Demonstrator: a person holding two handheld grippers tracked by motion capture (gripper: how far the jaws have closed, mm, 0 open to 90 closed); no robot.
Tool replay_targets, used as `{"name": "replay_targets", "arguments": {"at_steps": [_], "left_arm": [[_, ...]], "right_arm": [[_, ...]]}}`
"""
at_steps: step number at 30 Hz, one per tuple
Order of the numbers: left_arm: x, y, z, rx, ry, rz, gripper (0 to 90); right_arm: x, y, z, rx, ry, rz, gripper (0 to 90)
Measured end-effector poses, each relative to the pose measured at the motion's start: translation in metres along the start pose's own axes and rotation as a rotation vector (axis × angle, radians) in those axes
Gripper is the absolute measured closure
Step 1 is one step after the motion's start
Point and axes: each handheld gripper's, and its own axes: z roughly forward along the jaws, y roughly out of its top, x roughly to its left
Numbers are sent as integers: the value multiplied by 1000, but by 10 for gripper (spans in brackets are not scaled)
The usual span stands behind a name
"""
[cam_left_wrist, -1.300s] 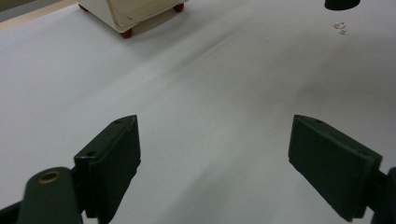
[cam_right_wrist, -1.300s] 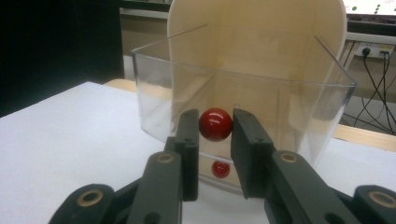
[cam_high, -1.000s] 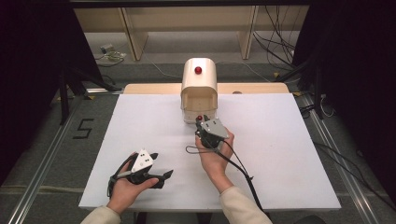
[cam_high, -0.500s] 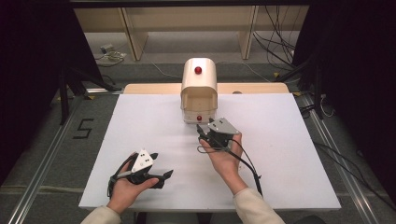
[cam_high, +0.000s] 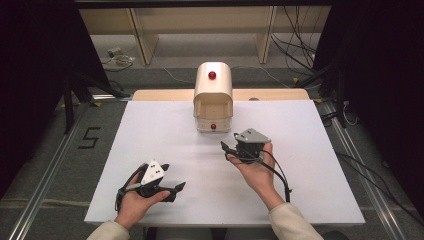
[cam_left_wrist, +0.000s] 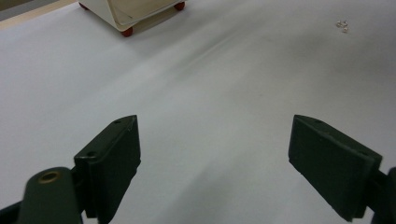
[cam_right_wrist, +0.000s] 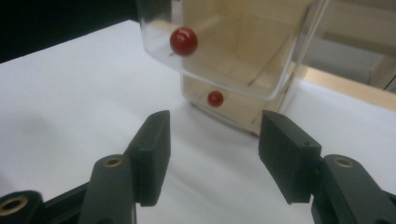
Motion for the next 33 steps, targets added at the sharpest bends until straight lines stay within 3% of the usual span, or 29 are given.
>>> {"name": "replay_targets", "arguments": {"at_steps": [7,17,33], "left_arm": [[0,0,0,2,1,-2,165],[0,0,1,4,3,-2,165],[0,-1,1,0,-1,-5,165]], "right_arm": [[-17,-13,-15,70,13,-4,437],[-43,-36,-35,142,-12,4,445],[-60,-53,-50,179,-29,19,432]]}}
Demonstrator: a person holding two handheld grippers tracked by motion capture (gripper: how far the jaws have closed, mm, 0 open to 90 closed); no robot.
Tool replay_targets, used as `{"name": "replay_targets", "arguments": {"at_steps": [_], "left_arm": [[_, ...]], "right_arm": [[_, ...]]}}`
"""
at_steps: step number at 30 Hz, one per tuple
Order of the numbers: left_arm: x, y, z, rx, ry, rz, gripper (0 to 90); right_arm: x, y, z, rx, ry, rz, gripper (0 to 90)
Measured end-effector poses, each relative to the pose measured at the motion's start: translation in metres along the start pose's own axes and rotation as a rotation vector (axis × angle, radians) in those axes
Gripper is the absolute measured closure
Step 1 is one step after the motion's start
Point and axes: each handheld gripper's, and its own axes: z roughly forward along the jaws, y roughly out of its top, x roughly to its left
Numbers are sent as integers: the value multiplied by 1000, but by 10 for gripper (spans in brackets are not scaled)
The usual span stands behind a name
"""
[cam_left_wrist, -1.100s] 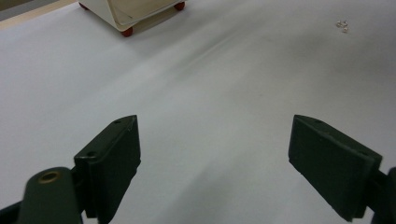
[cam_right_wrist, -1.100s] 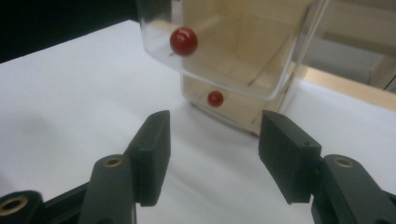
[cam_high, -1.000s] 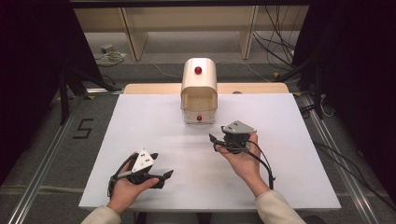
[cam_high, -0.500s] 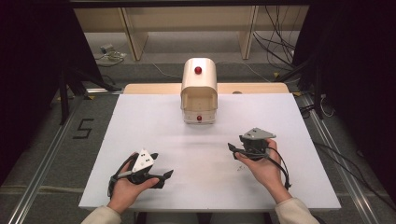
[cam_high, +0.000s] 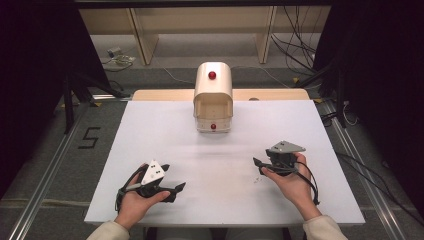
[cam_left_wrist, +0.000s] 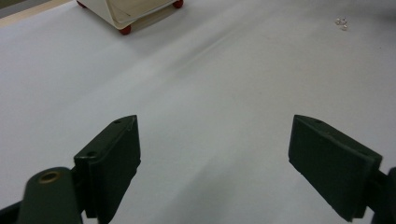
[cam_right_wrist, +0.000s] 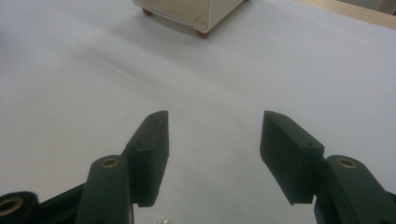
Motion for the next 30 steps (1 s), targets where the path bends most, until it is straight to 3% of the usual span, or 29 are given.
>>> {"name": "replay_targets", "arguments": {"at_steps": [21,26,30], "left_arm": [[1,0,-1,1,-4,3,165],[1,0,-1,2,-4,2,164],[1,0,-1,5,-2,3,164]], "right_arm": [[-5,-6,-5,11,-27,-5,438],[-5,-6,-4,39,-14,-1,449],[-3,-7,-1,82,-2,1,510]]}}
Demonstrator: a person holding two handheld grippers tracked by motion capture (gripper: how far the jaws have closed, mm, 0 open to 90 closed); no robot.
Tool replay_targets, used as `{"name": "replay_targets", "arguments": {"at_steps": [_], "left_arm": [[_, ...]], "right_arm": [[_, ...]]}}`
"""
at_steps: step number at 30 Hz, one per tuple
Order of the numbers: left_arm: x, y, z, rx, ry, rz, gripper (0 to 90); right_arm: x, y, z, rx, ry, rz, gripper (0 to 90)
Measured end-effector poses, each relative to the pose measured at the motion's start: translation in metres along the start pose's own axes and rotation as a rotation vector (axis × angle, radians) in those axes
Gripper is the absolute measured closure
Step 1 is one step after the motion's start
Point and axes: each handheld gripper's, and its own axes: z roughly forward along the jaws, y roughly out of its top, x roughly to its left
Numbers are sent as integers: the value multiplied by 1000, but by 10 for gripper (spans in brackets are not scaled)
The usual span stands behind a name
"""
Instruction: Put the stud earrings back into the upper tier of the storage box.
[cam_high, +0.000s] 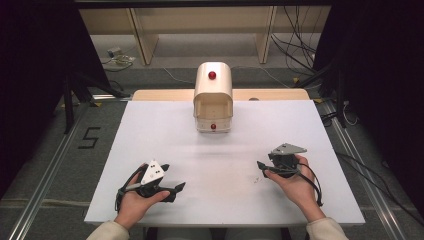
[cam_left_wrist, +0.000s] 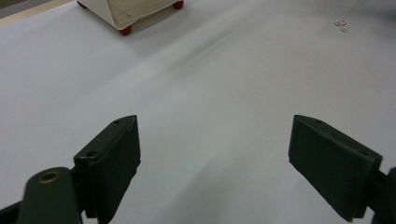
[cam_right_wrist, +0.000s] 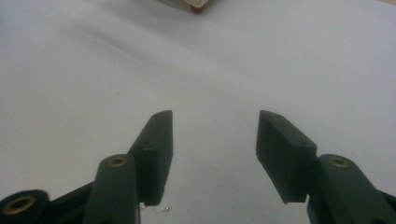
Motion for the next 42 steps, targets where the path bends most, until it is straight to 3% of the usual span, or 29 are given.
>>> {"name": "replay_targets", "arguments": {"at_steps": [24,42], "left_arm": [[-1,1,1,-1,1,0,165],[-1,1,1,0,-1,-1,164]], "right_arm": [[12,-2,14,208,86,4,658],[14,-3,20,245,76,10,691]]}}
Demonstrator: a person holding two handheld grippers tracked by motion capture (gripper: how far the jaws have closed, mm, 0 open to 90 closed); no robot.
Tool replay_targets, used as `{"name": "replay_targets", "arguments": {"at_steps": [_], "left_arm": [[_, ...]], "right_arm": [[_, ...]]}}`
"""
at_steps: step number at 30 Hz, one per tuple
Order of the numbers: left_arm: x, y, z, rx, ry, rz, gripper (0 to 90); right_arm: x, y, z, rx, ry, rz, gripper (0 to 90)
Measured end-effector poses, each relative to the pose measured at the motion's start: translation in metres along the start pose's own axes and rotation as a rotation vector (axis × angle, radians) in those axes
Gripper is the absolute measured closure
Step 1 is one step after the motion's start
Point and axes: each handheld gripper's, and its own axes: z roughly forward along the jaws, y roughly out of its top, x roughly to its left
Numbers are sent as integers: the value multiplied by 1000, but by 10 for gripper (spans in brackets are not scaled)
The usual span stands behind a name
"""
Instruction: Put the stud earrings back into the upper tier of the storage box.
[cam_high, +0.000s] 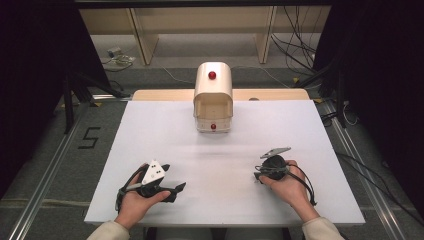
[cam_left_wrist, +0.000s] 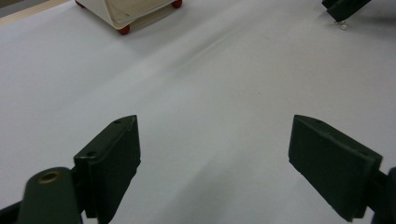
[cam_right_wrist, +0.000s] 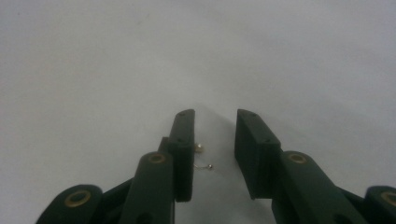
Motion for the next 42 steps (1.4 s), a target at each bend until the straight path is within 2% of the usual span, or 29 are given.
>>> {"name": "replay_targets", "arguments": {"at_steps": [8,19,23,32,37,42], "left_arm": [[0,0,0,1,1,-1,164],[0,0,0,-2,0,-1,164],[0,0,0,1,-1,-1,164],[0,0,0,1,-2,1,164],[0,0,1,1,-2,2,164],[0,0,0,7,-5,7,164]], "right_arm": [[-5,1,-8,-6,2,15,713],[-3,-1,-6,68,13,8,732],[-2,1,-4,81,5,-12,739],[1,9,-3,137,6,-119,744],[1,12,-1,162,12,-116,757],[0,19,2,210,27,-103,798]]}}
